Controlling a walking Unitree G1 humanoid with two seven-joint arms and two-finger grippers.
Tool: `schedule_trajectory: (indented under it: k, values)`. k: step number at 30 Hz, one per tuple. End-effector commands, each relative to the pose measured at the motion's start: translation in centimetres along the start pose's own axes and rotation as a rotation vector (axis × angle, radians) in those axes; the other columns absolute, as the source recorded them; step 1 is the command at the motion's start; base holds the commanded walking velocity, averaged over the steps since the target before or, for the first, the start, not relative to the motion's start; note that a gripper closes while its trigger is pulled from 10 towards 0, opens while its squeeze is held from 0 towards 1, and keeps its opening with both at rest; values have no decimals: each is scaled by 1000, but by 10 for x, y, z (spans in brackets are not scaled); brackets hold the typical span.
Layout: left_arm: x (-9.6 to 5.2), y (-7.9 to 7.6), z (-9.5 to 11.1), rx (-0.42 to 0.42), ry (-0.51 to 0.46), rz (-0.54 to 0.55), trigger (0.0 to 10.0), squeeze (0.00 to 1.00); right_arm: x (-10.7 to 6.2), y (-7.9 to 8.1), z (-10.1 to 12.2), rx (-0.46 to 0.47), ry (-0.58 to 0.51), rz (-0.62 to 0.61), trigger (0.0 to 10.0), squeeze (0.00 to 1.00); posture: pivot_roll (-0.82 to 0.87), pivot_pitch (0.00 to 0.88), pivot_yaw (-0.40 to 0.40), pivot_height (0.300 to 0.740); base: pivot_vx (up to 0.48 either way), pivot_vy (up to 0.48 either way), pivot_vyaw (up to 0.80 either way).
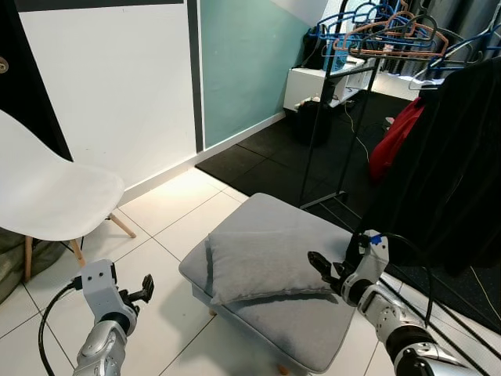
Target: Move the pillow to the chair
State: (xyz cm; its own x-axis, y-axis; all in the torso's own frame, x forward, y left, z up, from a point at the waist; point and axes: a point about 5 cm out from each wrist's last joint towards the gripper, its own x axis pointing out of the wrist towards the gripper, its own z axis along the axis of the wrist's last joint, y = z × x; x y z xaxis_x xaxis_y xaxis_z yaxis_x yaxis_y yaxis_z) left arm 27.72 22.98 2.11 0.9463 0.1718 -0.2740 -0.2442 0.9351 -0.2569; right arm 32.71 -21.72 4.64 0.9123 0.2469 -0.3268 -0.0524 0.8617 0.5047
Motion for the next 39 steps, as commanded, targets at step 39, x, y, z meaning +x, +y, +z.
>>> schedule_trajectory:
  k: [39]
  values:
    - [0,-2,-3,2,9,-8,10000,0,2,3,2,-26,-1,14,10000,0,-141,0,-53,740,0,0,0]
